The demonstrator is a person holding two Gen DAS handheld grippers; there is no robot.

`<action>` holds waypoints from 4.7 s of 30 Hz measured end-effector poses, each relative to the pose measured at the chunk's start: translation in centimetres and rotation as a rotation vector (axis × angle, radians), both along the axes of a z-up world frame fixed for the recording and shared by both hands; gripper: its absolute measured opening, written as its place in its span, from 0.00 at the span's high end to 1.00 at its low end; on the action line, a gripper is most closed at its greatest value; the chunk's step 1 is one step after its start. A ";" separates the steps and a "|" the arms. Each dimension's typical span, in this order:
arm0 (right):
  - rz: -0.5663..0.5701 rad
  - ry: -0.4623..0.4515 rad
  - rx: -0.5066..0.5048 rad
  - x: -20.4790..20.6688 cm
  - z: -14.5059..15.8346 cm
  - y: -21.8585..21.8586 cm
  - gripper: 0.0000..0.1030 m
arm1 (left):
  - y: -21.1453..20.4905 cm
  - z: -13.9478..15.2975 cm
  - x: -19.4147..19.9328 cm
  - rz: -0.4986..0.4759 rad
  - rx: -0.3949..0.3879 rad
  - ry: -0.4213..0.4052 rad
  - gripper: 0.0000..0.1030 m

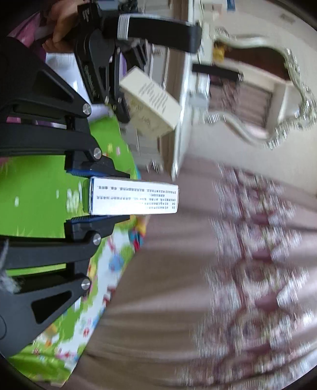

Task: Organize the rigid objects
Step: 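Lift both held boxes off the mat and carry them over the bin, then open both tools to drop the boxes into the bin, then grasp a small white box with right tool while left tool grasps the teal box, then lift both held boxes and carry them over the purple-rimmed bin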

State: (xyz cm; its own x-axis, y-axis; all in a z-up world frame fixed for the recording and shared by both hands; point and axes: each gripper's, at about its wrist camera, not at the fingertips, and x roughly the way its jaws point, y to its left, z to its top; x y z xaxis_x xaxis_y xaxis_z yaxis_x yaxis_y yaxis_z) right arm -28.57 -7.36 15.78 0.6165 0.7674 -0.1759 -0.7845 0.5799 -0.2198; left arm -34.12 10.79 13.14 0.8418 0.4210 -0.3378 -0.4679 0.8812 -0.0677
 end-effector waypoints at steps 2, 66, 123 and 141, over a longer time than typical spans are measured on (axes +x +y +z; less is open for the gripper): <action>0.076 0.026 -0.041 -0.6 -0.4 2.1 0.72 | 1.4 -0.7 -0.7 0.029 -0.049 0.027 0.49; -0.748 0.790 -0.243 38.1 -14.9 -25.0 0.13 | -20.7 -11.2 30.0 -0.692 -0.043 0.717 0.00; -0.649 0.116 0.145 9.2 -1.8 -18.4 0.62 | -19.9 1.9 14.4 -0.627 0.088 -0.039 0.66; -0.604 -0.349 0.226 -1.0 4.8 -16.1 0.62 | -19.6 10.3 6.1 -0.587 0.194 -0.392 0.66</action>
